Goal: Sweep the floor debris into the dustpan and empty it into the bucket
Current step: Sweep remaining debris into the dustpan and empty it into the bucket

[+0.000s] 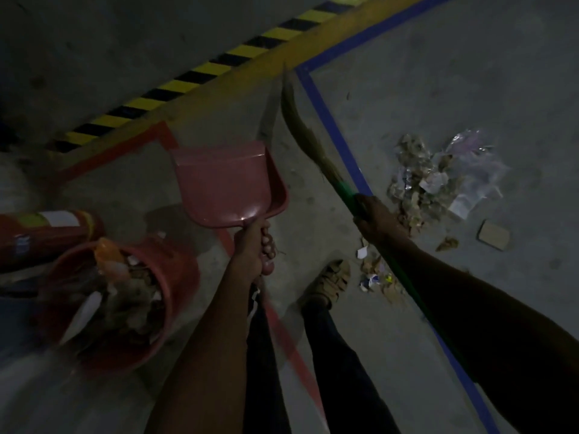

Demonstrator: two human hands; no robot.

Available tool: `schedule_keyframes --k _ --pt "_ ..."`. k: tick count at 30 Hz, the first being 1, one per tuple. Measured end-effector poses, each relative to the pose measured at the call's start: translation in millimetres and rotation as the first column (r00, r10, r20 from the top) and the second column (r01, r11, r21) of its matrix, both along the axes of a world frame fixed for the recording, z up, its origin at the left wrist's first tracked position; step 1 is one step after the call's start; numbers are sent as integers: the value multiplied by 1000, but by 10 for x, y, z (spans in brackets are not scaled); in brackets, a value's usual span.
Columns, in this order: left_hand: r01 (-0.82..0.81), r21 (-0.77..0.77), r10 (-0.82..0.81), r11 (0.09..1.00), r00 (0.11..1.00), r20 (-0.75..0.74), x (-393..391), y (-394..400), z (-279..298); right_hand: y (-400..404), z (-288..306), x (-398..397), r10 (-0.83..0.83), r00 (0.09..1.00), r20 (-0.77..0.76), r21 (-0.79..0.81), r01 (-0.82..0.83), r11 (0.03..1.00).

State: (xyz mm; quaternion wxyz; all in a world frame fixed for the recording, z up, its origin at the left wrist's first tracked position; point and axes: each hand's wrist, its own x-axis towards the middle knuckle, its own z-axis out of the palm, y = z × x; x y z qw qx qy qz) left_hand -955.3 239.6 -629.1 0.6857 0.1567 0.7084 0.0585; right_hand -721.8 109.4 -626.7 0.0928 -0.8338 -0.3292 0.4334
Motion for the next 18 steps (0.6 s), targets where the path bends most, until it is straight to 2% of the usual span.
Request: schedule_keyframes --k 5,10,13,18 --pt "24 15 -24 1000 1000 0 13 250 -861 573 -1014 -72 48 999 4 49 -48 998" --pt "3 16 -2 1000 999 -33 -32 345 -1447 1123 -1763 -287 128 990 -50 79 -124 989" --pt "1 28 0 1000 999 -52 -55 324 -1636 1265 -2054 -350 136 987 -88 50 -132 990" --pt "62 19 -60 998 994 -95 -84 194 -1798 1152 -2212 -225 12 998 -68 28 -10 1000"
